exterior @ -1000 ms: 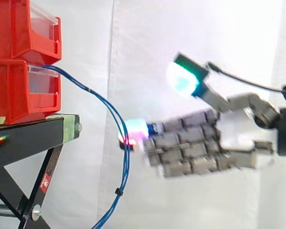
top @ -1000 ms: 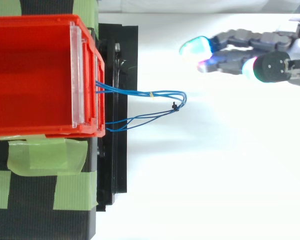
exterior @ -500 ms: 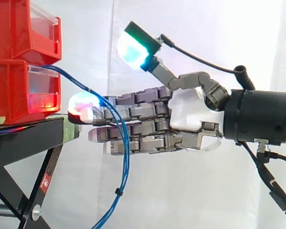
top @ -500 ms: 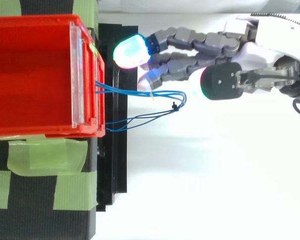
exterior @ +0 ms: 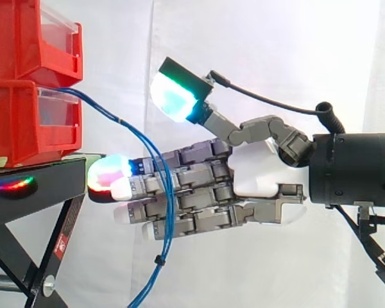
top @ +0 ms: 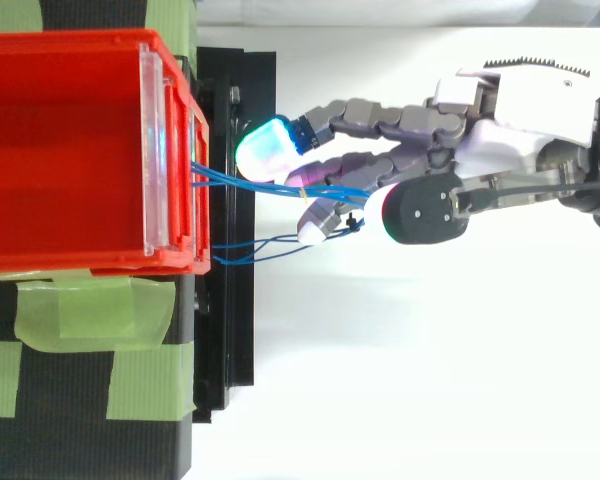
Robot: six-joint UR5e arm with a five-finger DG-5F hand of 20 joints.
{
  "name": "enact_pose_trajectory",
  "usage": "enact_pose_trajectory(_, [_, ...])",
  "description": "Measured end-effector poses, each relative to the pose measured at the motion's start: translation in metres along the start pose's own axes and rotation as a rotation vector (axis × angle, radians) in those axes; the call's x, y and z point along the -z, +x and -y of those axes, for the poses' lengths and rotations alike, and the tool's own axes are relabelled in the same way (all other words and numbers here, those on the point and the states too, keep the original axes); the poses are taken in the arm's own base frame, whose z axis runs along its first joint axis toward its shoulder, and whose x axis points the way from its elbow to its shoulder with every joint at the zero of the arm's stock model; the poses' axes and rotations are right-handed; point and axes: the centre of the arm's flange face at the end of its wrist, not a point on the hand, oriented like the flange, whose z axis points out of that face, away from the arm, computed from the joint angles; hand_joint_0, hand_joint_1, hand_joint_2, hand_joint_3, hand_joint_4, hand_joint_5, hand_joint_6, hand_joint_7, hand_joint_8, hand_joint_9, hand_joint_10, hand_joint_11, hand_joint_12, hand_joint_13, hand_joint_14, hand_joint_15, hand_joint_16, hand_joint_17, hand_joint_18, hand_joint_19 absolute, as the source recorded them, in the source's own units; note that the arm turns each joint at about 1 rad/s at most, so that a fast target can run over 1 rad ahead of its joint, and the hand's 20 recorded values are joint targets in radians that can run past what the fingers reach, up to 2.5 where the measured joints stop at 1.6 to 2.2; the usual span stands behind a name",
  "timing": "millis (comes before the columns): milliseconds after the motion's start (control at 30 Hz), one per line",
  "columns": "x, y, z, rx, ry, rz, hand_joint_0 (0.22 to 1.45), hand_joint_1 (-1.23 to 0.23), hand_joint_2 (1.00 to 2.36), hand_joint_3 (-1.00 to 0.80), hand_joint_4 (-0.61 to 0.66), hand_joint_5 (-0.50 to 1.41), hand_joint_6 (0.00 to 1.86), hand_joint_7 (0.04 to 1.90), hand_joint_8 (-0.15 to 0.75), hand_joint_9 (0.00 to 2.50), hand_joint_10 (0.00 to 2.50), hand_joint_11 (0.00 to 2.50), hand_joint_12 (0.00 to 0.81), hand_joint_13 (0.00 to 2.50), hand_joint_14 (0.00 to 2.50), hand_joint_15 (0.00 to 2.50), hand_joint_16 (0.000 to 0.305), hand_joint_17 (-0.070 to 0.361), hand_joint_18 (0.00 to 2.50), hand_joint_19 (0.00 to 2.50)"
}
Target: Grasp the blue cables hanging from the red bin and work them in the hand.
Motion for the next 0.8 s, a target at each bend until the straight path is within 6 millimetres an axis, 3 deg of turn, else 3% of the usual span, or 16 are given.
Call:
enact_pose_trajectory(600, [0.002,-0.007,0.044,-0.015,0.064,-0.049,0.81,-0.56,1.00,-0.93,0.26,-0.05,0.01,0.71,0.351,0.83,0.01,0.56,0.436,0.66,0.01,0.48,0.061,0.136,0.54,0.37])
enact_pose_trajectory(800, [0.000,-0.007,0.054,-0.024,0.080,-0.148,0.82,-0.56,1.00,-0.92,0.27,-0.03,0.01,0.73,0.356,0.96,0.02,0.80,0.455,0.81,0.02,0.67,0.059,0.132,0.64,0.44])
